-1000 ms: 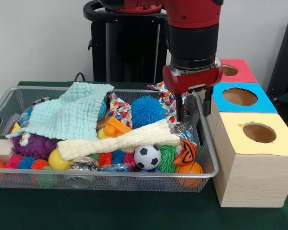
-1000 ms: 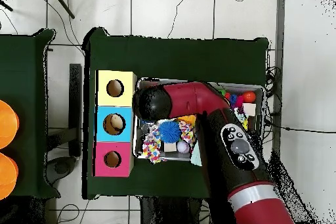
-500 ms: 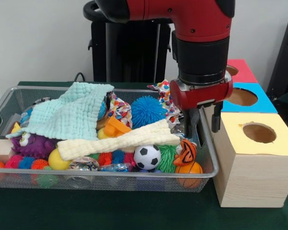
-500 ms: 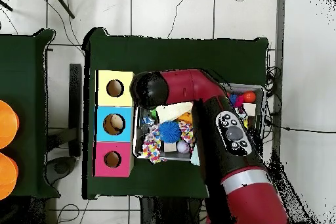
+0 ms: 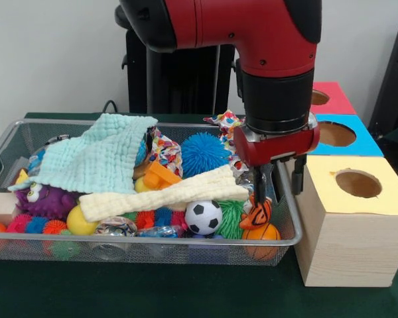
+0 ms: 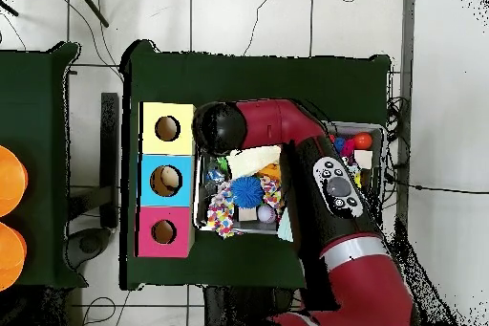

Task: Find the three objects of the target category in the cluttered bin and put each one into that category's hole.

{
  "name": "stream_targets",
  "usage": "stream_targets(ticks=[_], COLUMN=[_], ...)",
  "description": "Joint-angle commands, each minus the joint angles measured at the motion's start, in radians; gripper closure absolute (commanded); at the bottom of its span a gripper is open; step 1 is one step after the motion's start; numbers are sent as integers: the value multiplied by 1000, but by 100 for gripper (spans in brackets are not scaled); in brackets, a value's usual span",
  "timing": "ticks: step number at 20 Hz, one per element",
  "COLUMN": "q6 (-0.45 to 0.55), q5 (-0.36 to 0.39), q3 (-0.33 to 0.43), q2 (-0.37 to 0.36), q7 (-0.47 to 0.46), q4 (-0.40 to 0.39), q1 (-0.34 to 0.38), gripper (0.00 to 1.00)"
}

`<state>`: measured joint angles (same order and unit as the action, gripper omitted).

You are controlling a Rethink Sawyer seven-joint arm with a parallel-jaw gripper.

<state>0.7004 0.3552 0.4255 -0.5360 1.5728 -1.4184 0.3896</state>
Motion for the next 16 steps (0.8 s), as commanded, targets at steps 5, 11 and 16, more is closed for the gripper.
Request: stream_targets(ticks=[5,11,16], q6=[-21,-47,-54], q5=[21,30,35], q3=[-7,-3,5], q2=[69,52,45], q7=[13,1,-15], q4=[18,-27,-53], q1=[33,59,80], gripper=[0,0,0])
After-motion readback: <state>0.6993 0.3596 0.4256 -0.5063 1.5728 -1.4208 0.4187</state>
